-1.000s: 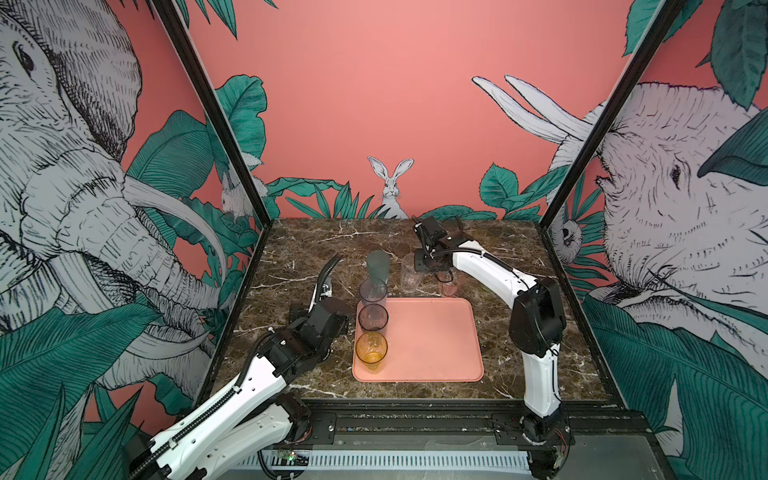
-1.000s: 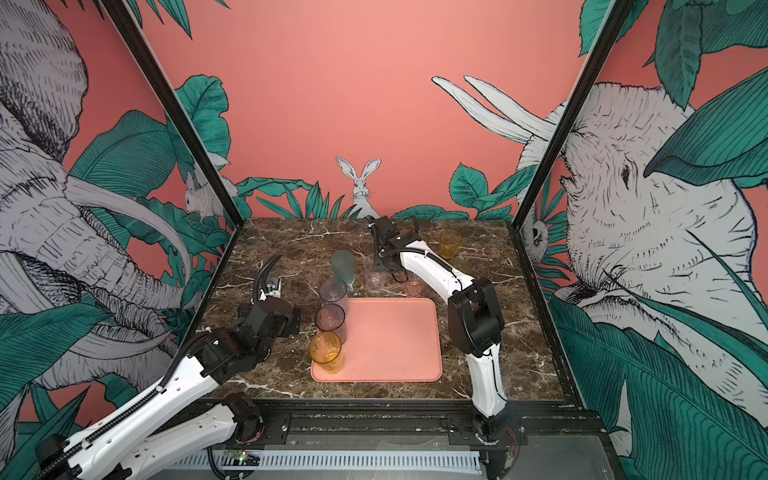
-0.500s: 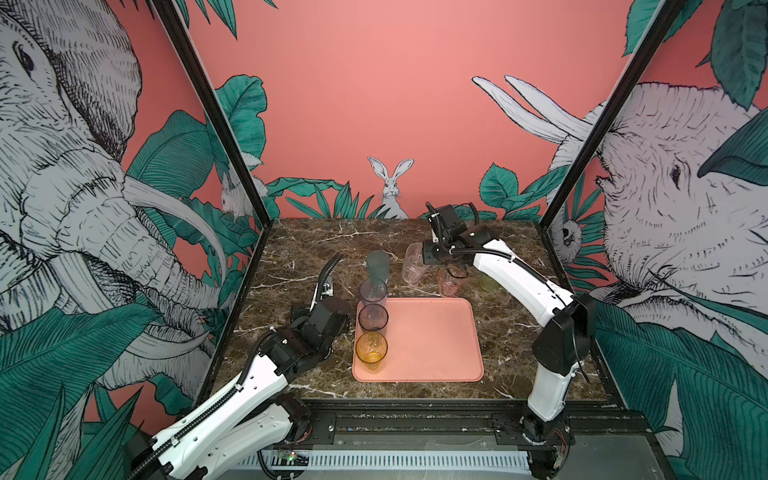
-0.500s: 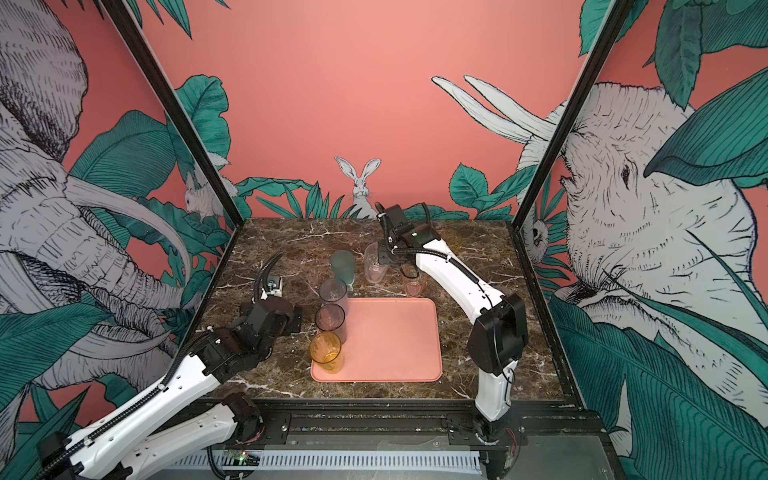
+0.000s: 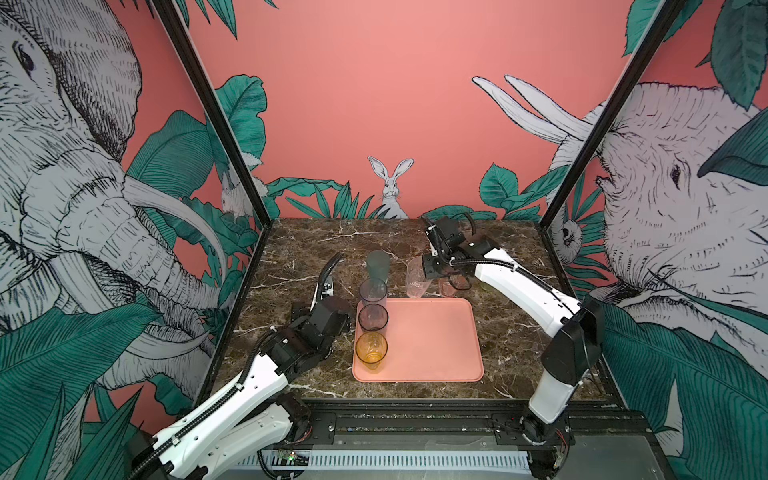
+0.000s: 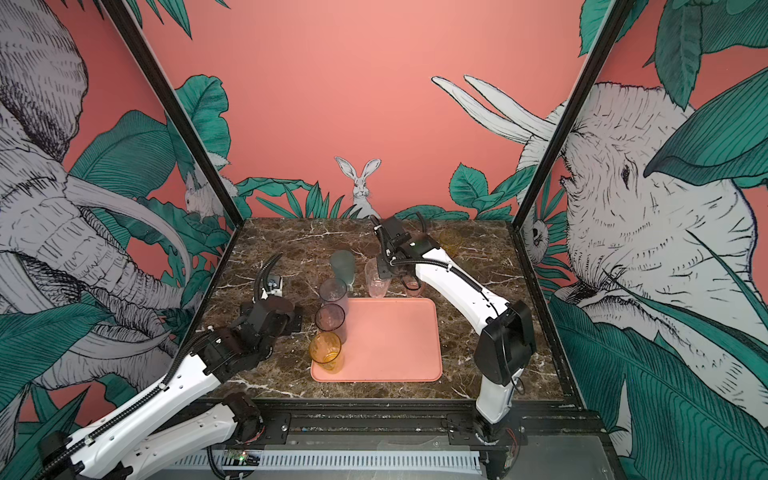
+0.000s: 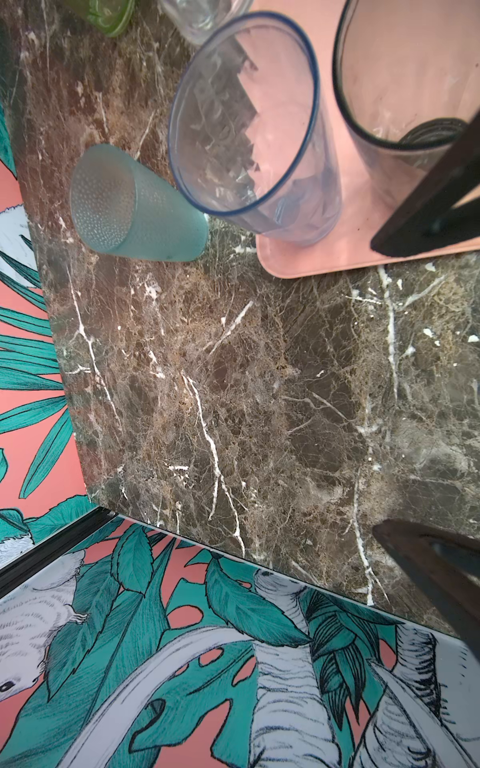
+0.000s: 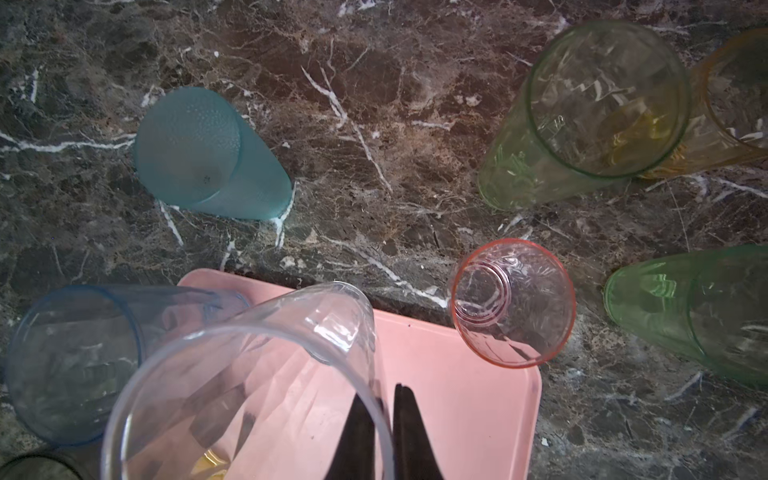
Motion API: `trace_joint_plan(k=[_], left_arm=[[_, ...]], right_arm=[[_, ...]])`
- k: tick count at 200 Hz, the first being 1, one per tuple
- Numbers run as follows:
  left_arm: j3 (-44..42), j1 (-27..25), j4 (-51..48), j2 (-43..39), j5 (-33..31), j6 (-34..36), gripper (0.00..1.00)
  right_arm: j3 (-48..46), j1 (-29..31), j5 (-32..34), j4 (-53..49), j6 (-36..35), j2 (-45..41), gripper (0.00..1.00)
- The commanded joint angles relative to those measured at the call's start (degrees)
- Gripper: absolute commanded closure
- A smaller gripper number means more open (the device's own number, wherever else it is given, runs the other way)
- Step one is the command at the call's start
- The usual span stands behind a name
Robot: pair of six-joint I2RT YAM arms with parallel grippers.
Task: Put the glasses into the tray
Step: 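Carry the clear cup with the right gripper toward the tray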
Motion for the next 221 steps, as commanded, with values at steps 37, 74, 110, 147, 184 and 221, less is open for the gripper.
trace_joint_plan(k=[37, 74, 110, 147, 184, 221], left_arm=[[-0.4, 0.3, 0.9, -0.1, -0.2, -0.5, 0.01], [-0.6, 0.3, 0.8, 0.0, -0.1, -0.7, 0.01], [-0.9, 0.3, 0.8, -0.4, -0.2, -1.0, 0.01], [-0.9, 0.4, 0.7, -0.4, 0.0, -1.2, 0.01], [-0.9, 0.3, 0.8, -0.3, -0.2, -1.2, 0.01], [-0.9, 0.3, 0.7, -0.3, -0.2, -1.1, 0.01]], right_arm=[[-4.4, 0.8, 0.8, 2.0, -0.6, -3.7, 1.0], [-5.8, 1.3, 0.6, 2.6, -0.4, -3.4, 1.0], [-6.4, 1.9, 0.5, 2.6, -0.1, -2.8, 1.0], [-7.0, 2.3, 0.4, 3.0, 0.1, -2.2, 1.0], [-7.6, 2.6, 0.2, 3.2, 0.2, -1.4, 1.0], [-8.5, 2.6, 0.5, 3.4, 0.4, -0.7, 1.0]])
